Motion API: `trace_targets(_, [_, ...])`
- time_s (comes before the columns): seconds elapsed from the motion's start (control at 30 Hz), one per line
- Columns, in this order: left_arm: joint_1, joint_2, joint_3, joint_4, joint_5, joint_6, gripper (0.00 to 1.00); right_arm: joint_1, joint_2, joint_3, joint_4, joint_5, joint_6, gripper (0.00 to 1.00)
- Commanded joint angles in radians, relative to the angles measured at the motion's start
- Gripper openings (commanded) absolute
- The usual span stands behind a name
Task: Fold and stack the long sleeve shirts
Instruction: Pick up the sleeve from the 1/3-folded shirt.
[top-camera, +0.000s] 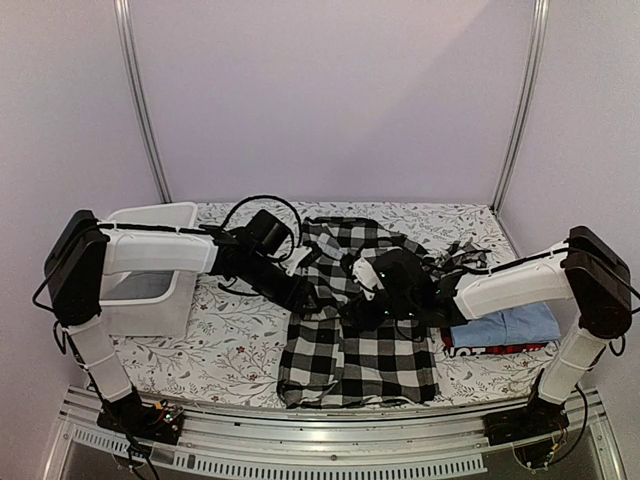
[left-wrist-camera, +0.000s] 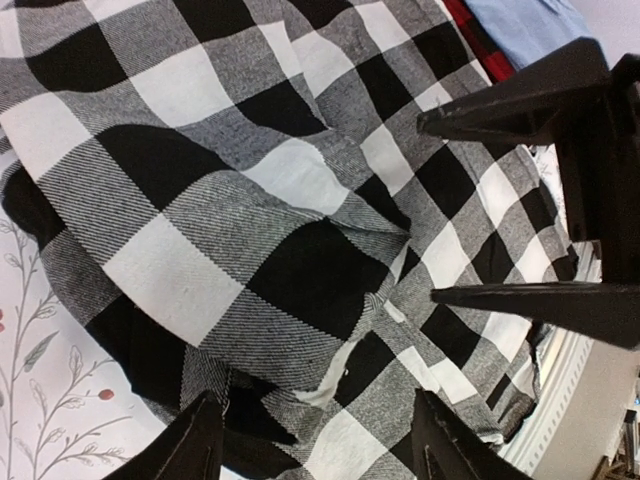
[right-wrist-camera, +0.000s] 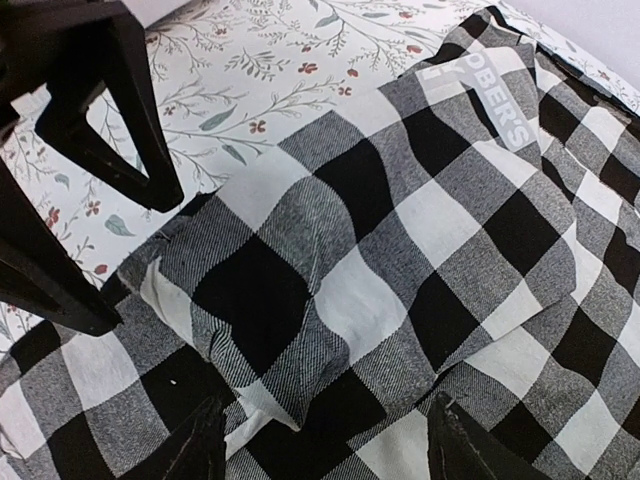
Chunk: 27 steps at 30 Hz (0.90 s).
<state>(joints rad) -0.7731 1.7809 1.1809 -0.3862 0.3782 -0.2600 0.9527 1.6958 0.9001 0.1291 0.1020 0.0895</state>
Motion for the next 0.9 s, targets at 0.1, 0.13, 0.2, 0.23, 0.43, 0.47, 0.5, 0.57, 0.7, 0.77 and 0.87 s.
trace_targets(0.1, [-0.027, 0.036, 0.016, 0.006, -0.033, 0.010, 0.64, 0.038, 0.072, 0.033, 0.033, 0.083, -0.055, 0.65])
trace_targets(0.13, [-0.029, 0.042, 0.019, 0.005, -0.038, 0.010, 0.63, 0.039, 0.076, 0.036, 0.033, 0.088, -0.058, 0.64])
trace_targets(0.2, [-0.032, 0.060, 0.024, 0.007, -0.040, 0.011, 0.59, 0.039, 0.086, 0.045, 0.031, 0.096, -0.062, 0.63])
trace_targets(0.23, [-0.033, 0.066, 0.026, 0.010, -0.041, 0.011, 0.57, 0.040, 0.096, 0.051, 0.030, 0.099, -0.066, 0.62])
trace_targets(0.43, [-0.035, 0.087, 0.049, 0.009, -0.016, 0.007, 0.28, 0.040, 0.136, 0.089, 0.012, 0.109, -0.079, 0.42])
trace_targets(0.47, [-0.035, 0.083, 0.049, 0.007, -0.010, 0.008, 0.23, 0.040, 0.139, 0.095, 0.005, 0.111, -0.079, 0.36])
trace_targets(0.5, [-0.036, 0.076, 0.051, 0.002, -0.007, 0.009, 0.19, 0.040, 0.139, 0.102, -0.005, 0.112, -0.079, 0.29])
trace_targets(0.57, [-0.036, 0.062, 0.054, -0.014, 0.003, 0.013, 0.10, 0.040, 0.134, 0.119, -0.033, 0.107, -0.119, 0.15])
trace_targets(0.7, [-0.035, 0.038, 0.095, -0.059, 0.089, 0.014, 0.05, 0.036, 0.105, 0.167, -0.116, 0.061, -0.143, 0.01])
trace_targets(0.77, [-0.032, 0.039, 0.123, -0.082, 0.154, 0.011, 0.05, 0.027, 0.090, 0.192, -0.166, 0.007, -0.154, 0.00])
trace_targets(0.87, [-0.011, 0.048, 0.156, -0.101, 0.242, -0.009, 0.07, -0.017, 0.067, 0.228, -0.222, -0.134, -0.158, 0.00])
